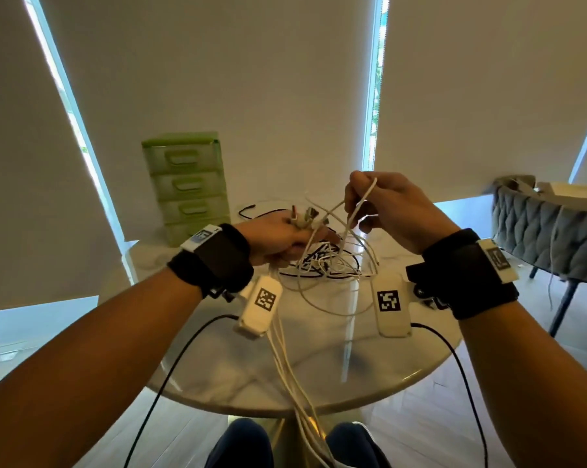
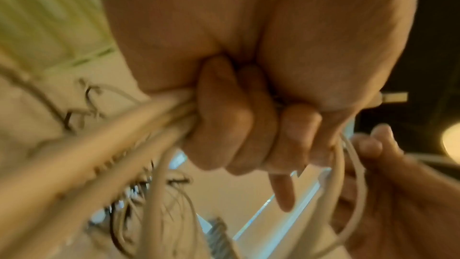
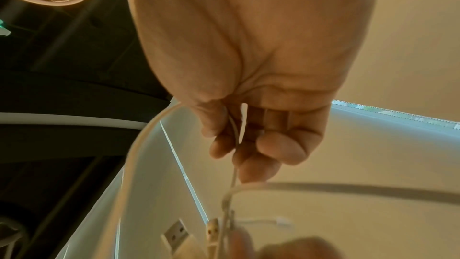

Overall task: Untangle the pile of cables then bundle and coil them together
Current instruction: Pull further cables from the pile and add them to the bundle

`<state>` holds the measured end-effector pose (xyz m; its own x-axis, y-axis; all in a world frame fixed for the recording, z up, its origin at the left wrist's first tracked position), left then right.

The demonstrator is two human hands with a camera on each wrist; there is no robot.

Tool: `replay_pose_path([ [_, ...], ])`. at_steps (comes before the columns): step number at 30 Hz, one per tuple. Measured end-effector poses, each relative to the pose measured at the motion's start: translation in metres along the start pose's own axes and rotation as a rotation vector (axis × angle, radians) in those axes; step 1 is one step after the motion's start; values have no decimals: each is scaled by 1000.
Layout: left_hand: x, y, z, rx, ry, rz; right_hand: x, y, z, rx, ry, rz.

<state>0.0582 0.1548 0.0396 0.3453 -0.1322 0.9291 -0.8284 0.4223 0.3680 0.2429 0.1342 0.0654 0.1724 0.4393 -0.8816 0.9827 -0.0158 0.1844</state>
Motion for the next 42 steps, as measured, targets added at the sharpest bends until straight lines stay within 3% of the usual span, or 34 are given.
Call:
replay_pose_path([
  [3,0,-6,-2,-89,14,290,4,11,6,24,-40,37],
  [5,2,-8,-2,-130,-2,362,11,19,11,22,-124,84],
  [8,5,-26,3,-235,-1,82,21,34,21,-65,-221,228],
  [12,2,-65,15,-416,122,-311,32,46,36,-224,-241,545],
  [14,1,-81,14,-372,86,-525,39,50,45,-236,-260,601],
  [16,4,-91,8,-177,-5,-588,47,54,57,-256,-317,614],
  [19,12,-94,-2,25,-84,-257,63,60,74,-314,-446,643],
  [24,24,-113,-2,-6,-182,127,97,90,106,-306,-662,762],
  [32,31,-162,-9,-101,-238,201,213,150,185,-66,-986,624],
  [38,26,-198,-25,-79,-236,182,224,152,191,6,-833,489],
  [42,26,-218,-31,-57,-217,208,189,135,181,-138,-728,344],
])
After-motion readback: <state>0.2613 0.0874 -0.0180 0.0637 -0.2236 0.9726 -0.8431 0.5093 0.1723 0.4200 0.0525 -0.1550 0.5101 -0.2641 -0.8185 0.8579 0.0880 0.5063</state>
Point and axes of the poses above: each hand's wrist, its own z-axis away from the middle knuckle, its own y-axis out of the back of the hand, x = y × z, the point moved 2 cm from there along -z, towards the middle knuckle, and after that the axes turned 9 degrees about x, right-handed, at the moved point
